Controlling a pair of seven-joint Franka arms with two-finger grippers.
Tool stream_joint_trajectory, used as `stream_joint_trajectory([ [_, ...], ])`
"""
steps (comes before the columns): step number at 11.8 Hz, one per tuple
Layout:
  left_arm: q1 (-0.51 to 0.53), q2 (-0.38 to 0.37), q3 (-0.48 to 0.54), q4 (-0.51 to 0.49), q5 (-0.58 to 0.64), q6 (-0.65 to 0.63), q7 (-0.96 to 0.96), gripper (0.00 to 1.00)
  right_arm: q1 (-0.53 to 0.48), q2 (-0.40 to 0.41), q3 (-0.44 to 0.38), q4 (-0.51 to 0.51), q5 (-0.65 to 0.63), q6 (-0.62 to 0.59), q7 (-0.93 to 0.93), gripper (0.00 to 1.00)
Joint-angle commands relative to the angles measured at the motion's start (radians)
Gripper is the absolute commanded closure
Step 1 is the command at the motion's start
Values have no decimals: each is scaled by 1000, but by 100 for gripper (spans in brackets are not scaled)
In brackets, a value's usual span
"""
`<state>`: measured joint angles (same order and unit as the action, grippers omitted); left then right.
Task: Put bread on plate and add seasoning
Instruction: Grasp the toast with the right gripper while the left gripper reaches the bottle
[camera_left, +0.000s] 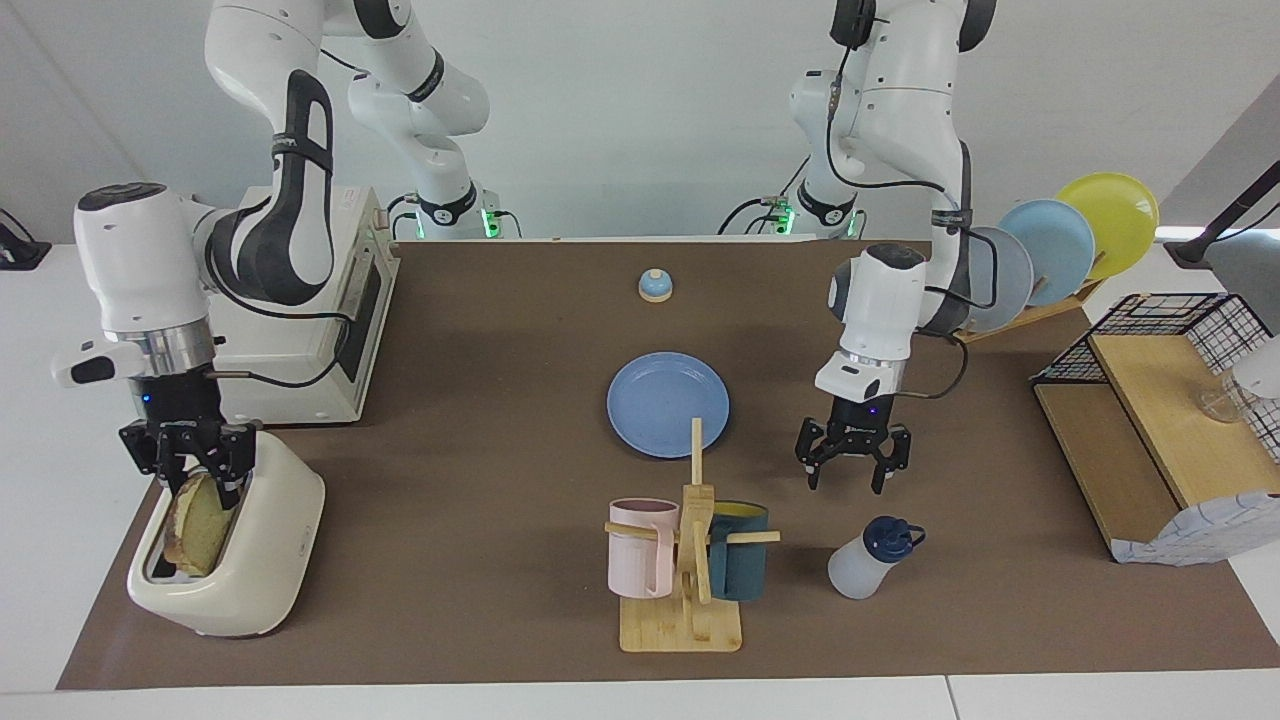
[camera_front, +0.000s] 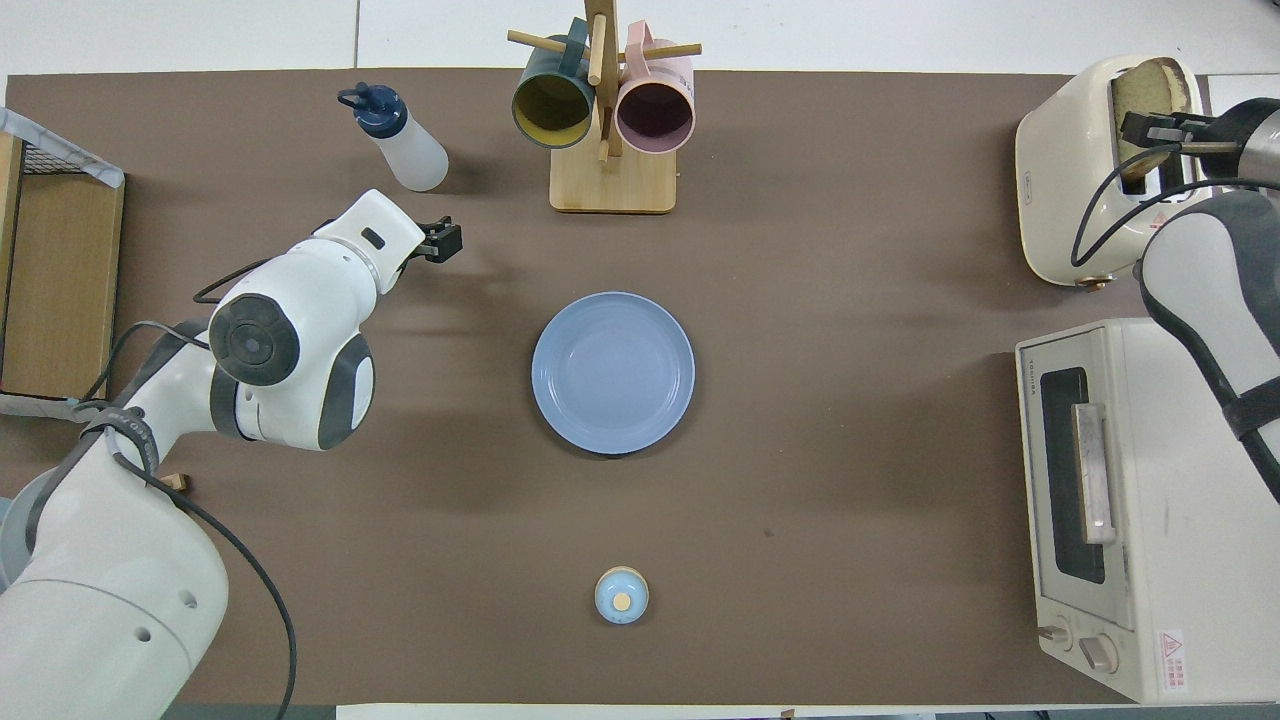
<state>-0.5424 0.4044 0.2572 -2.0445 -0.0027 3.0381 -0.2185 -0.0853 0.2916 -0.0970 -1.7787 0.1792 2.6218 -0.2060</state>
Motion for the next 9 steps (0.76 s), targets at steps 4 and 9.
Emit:
stream_joint_trajectory([
  [4, -100, 131, 125, 135, -16, 16, -54, 0, -1, -23, 5, 287, -27, -482, -53, 100],
  [9, -110, 204, 146, 243, -16, -1, -107, 0, 122, -100, 51, 394, -110, -703, -20, 100],
])
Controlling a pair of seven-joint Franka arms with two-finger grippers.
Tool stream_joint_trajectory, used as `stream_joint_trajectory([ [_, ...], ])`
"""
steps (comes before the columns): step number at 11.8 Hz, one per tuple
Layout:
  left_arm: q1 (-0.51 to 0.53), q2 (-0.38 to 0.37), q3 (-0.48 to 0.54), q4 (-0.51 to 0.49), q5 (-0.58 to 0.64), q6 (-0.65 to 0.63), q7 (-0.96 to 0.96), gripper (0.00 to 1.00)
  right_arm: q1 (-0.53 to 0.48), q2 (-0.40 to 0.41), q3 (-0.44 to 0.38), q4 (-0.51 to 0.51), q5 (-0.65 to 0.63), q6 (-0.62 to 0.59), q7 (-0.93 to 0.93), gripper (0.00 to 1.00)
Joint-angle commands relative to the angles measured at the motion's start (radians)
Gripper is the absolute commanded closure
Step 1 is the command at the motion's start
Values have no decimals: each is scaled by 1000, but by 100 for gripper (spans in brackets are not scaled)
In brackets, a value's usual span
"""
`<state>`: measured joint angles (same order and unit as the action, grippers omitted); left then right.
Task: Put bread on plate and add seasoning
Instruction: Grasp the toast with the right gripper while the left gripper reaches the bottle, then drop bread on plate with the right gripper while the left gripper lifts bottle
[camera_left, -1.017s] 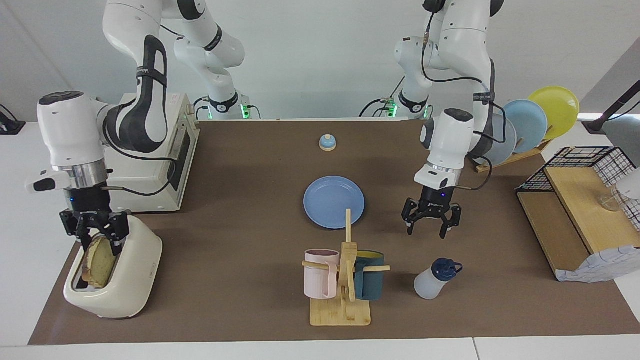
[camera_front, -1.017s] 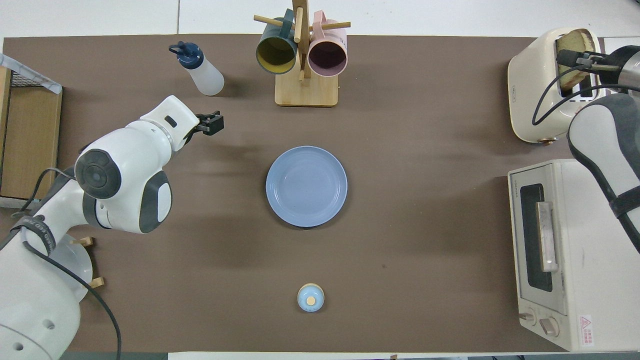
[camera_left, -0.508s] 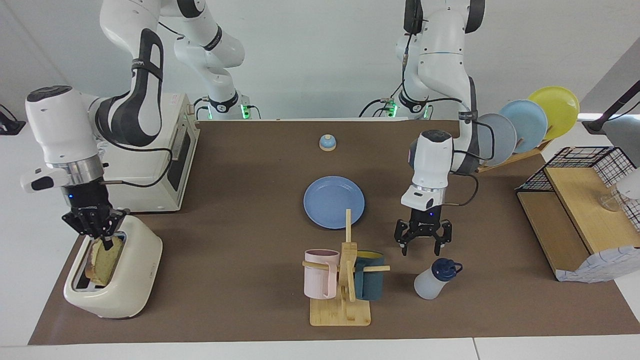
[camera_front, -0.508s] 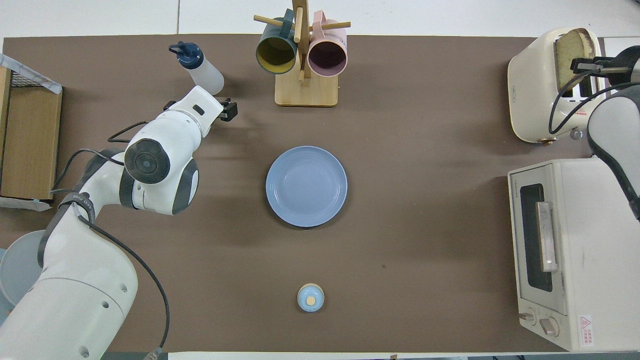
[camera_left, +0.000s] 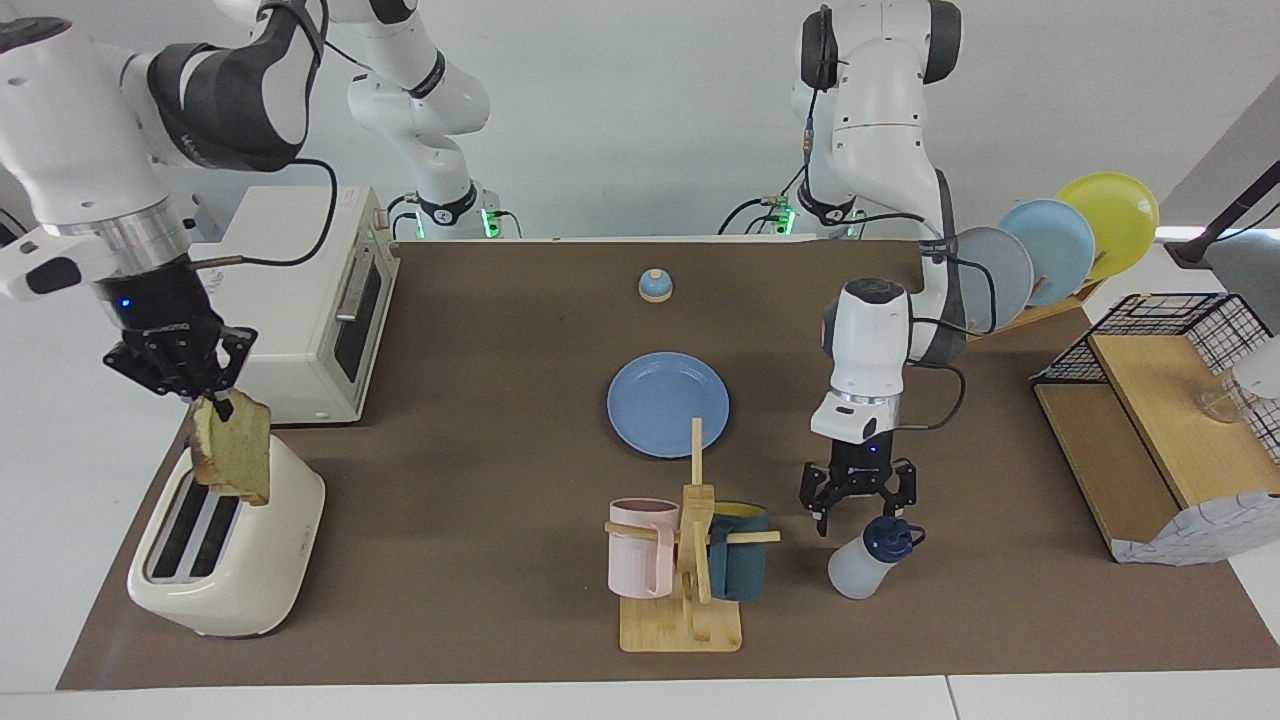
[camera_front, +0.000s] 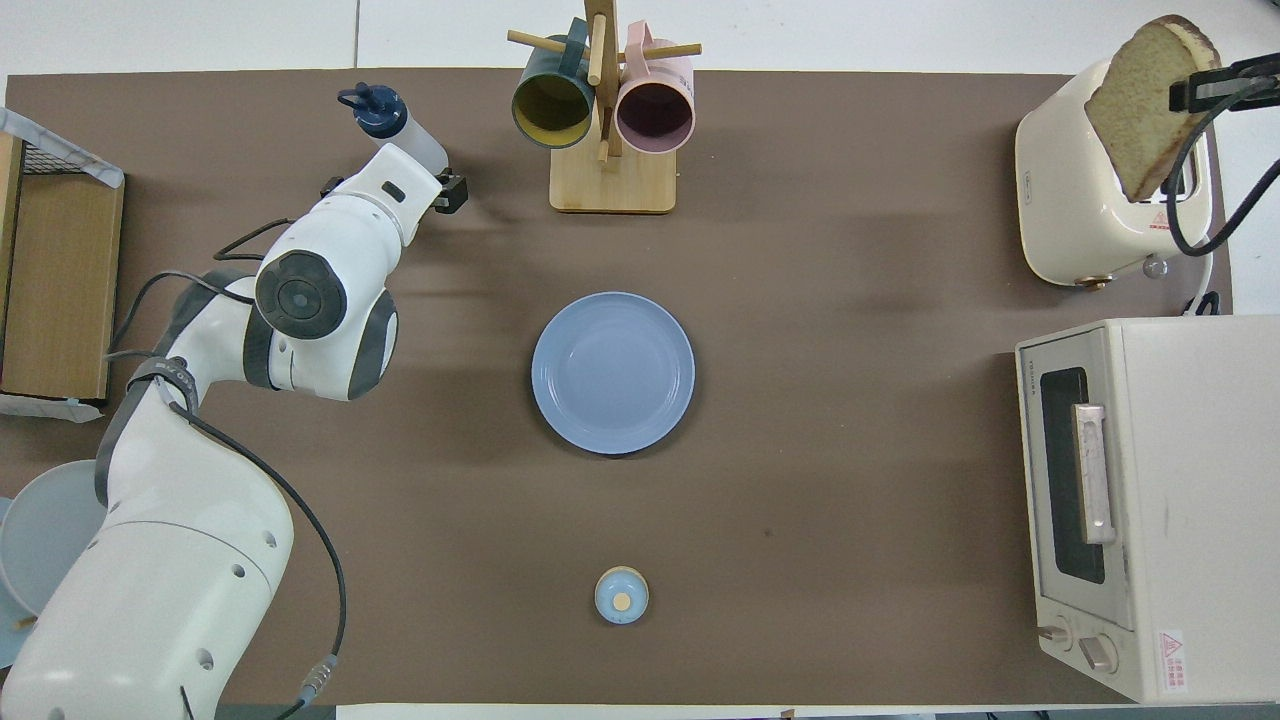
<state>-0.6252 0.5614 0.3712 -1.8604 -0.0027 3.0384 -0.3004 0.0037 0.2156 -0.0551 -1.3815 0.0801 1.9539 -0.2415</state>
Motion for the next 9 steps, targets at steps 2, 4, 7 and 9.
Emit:
stream_joint_trajectory([
  [2, -13, 67, 31, 136, -14, -61, -26, 0, 73, -44, 18, -33, -3, -81, 118, 100],
  [4, -10, 78, 32, 150, -13, -70, -26, 0, 114, -54, 18, -72, 61, -61, 206, 100],
  [7, -10, 81, 40, 150, -10, -72, -26, 0, 237, -111, 20, -203, 69, -37, 328, 100],
  [9, -10, 83, 40, 147, -8, -72, -26, 0, 350, -116, 20, -272, 67, 46, 495, 100],
])
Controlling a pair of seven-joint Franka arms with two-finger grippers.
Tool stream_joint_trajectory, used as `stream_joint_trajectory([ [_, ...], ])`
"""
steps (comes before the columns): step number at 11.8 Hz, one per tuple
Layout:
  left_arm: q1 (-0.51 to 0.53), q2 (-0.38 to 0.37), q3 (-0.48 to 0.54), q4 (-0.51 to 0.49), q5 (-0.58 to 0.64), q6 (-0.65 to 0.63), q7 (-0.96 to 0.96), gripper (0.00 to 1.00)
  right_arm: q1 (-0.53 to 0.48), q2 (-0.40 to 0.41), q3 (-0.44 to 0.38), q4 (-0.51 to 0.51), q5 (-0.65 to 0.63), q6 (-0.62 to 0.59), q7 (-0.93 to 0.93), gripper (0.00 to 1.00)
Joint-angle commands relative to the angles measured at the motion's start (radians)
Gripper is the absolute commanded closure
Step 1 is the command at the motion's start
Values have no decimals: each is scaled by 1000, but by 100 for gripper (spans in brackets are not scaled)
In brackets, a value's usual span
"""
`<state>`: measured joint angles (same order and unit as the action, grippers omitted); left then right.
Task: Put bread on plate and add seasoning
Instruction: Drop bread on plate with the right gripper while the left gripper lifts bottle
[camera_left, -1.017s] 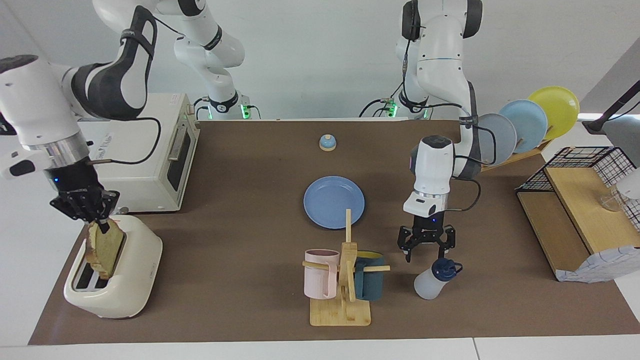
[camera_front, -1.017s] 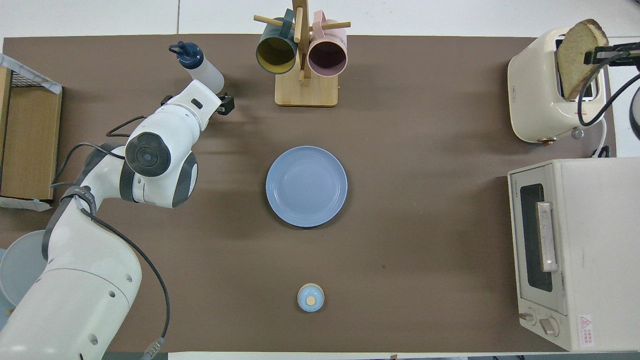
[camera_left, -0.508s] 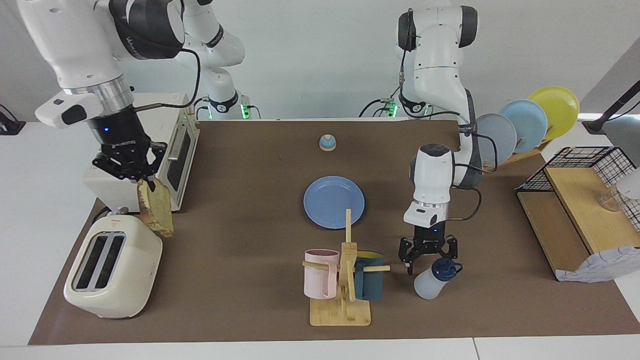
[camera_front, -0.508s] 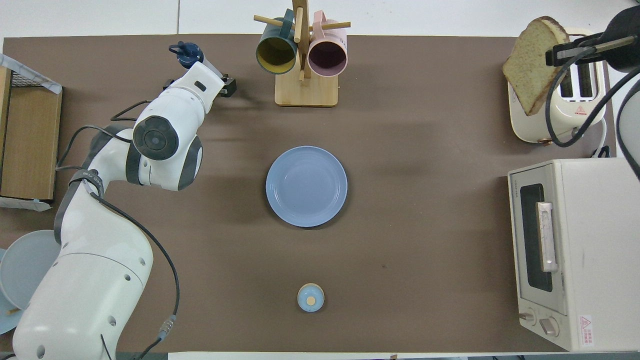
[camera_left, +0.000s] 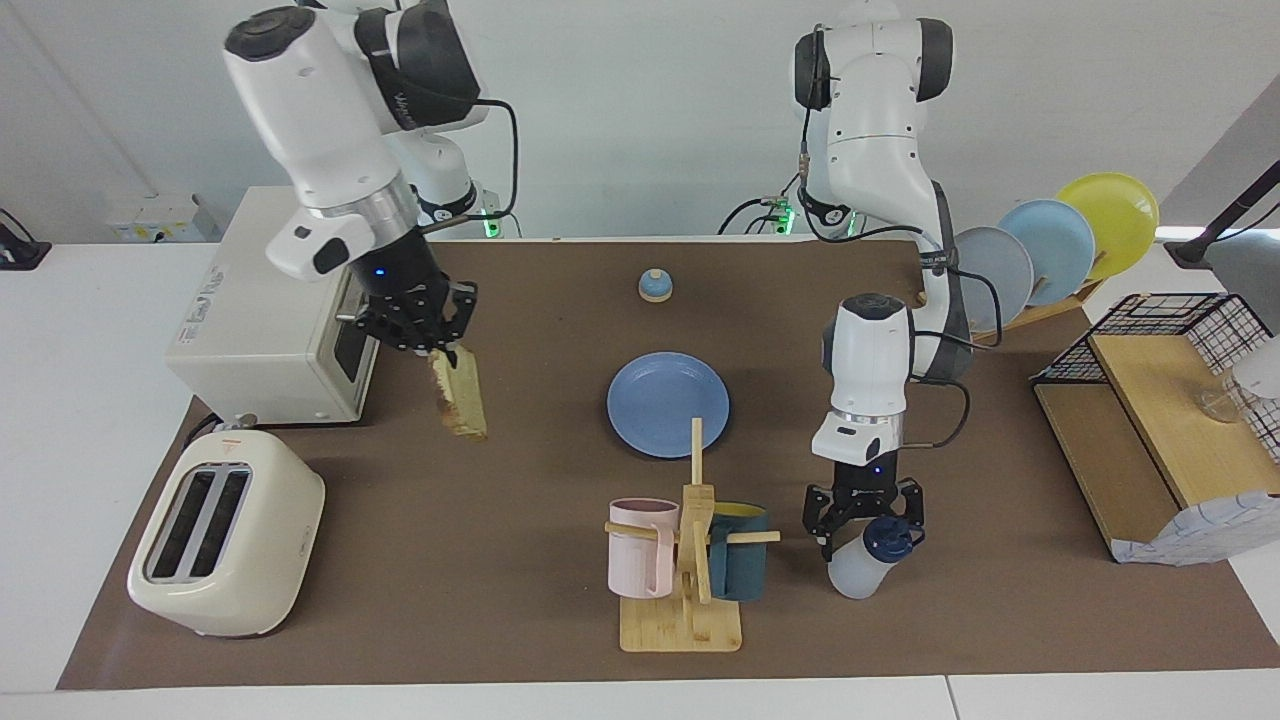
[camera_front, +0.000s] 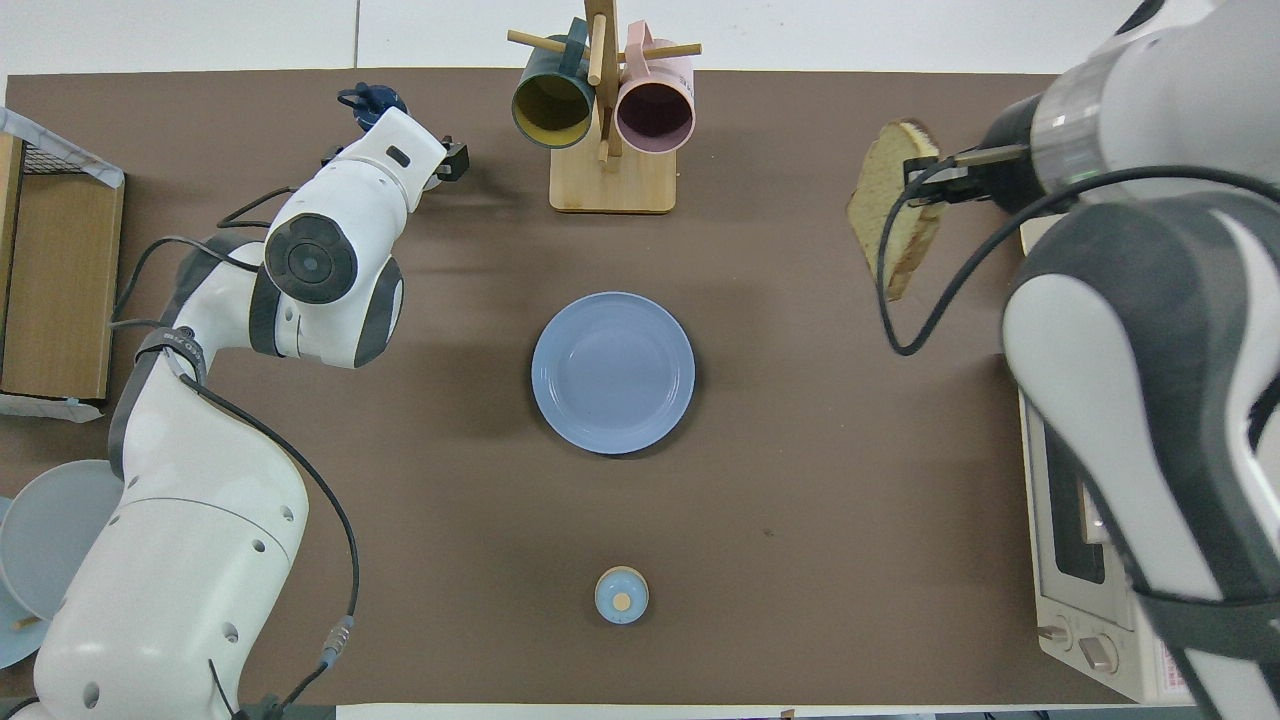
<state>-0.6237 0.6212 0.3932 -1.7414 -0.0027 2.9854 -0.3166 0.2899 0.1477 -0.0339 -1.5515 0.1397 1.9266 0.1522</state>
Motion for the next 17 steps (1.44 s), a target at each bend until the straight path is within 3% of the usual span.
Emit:
stream_joint_trajectory([
  [1, -11, 23, 18, 28, -10, -19, -10, 0, 104, -48, -1, -136, 8, 124, 159, 100],
  [4, -11, 25, 18, 26, -14, -19, -10, 0, 245, -31, -1, -248, 8, 335, 347, 100],
  [7, -2, 26, 18, 29, -16, -19, -19, 0, 331, 24, -1, -288, 8, 455, 426, 100],
  [10, -2, 26, 18, 26, -16, -19, -59, 0, 386, -14, -1, -444, 8, 584, 443, 100],
  [14, -2, 28, 16, 28, -16, -16, -61, 0, 429, 1, 2, -464, 9, 637, 486, 100],
  [15, -2, 28, 16, 26, -14, -17, -61, 6, 430, -2, 2, -475, 9, 641, 510, 100],
  [16, -4, 28, 18, 25, -16, -17, -61, 58, 430, -11, 2, -516, 8, 672, 529, 100],
  [17, -2, 28, 18, 25, -5, -17, -50, 100, 425, -20, 2, -559, 9, 713, 524, 100],
])
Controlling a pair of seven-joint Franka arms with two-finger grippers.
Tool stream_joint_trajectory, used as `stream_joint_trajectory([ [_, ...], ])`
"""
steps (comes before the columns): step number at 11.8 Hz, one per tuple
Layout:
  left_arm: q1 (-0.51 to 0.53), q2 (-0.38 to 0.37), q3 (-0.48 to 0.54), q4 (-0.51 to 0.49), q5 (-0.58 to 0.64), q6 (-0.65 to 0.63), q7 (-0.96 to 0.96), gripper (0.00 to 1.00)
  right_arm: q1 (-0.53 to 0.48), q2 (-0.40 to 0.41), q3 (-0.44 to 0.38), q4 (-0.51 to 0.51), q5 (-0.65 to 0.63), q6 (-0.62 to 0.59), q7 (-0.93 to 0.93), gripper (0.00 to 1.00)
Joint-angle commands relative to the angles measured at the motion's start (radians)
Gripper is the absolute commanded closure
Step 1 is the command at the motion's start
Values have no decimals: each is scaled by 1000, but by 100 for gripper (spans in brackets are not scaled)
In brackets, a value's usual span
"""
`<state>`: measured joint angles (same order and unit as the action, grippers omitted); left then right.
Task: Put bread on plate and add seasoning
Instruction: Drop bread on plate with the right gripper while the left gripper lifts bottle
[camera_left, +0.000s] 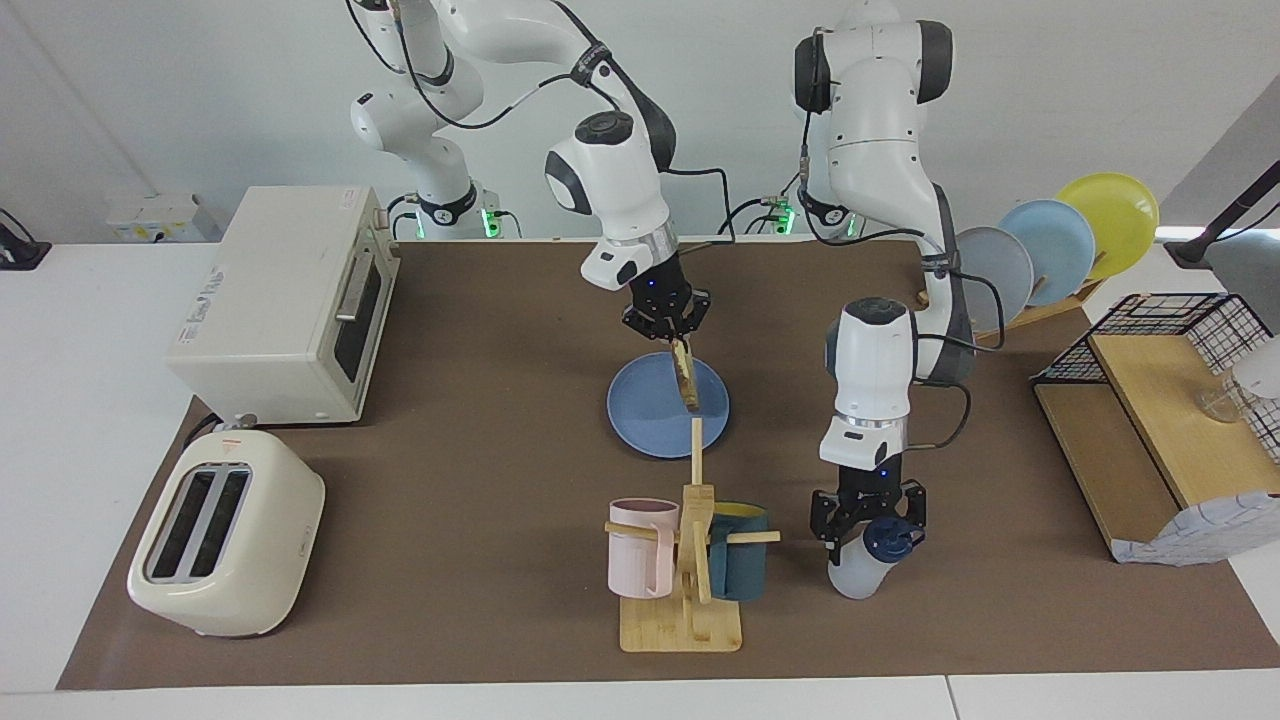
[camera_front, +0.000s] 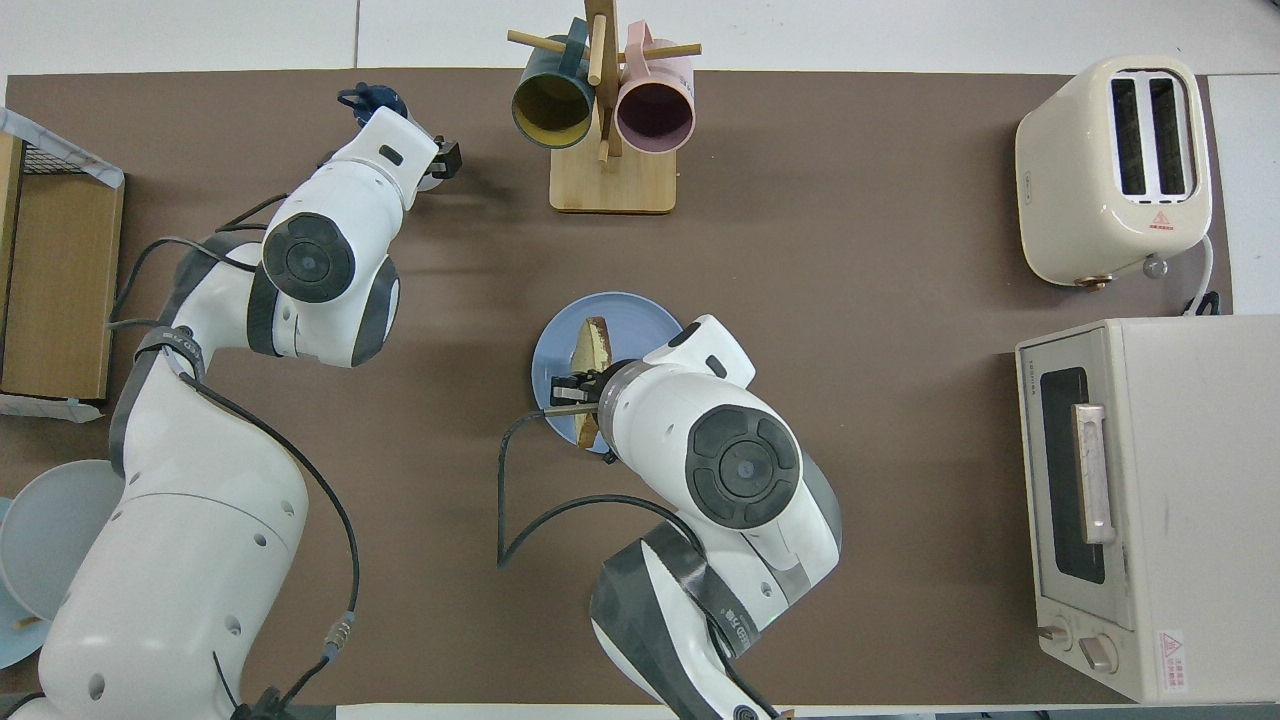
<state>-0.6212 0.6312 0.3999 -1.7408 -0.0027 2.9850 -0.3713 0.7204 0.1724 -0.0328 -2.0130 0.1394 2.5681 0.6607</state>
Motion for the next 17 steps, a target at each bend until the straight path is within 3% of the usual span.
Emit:
stream_joint_trajectory([
  [1, -5, 18, 11, 24, -3, -17, 6, 100, -22, -56, 1, -139, 9, 96, 5, 100],
  [5, 30, 16, 8, 29, -5, -3, 26, 100, -67, -93, -1, -246, 8, 125, -9, 100],
  [7, 47, 2, 2, 41, -10, -23, 23, 100, -67, -100, 1, -309, 8, 231, 2, 100],
  [8, 60, -4, -6, 56, -8, -71, 26, 100, -65, -100, 1, -308, 8, 233, 5, 77],
  [9, 89, -17, -30, 98, -2, -159, 31, 100, -59, -100, 1, -305, 8, 231, 16, 1],
  [12, 234, -66, -197, 262, -9, -499, 301, 100, -67, -93, 1, -277, 8, 227, 71, 0],
  [17, 248, -278, -259, 222, -69, -867, 706, 100, -99, -111, -4, -211, 8, 199, 57, 0],
])
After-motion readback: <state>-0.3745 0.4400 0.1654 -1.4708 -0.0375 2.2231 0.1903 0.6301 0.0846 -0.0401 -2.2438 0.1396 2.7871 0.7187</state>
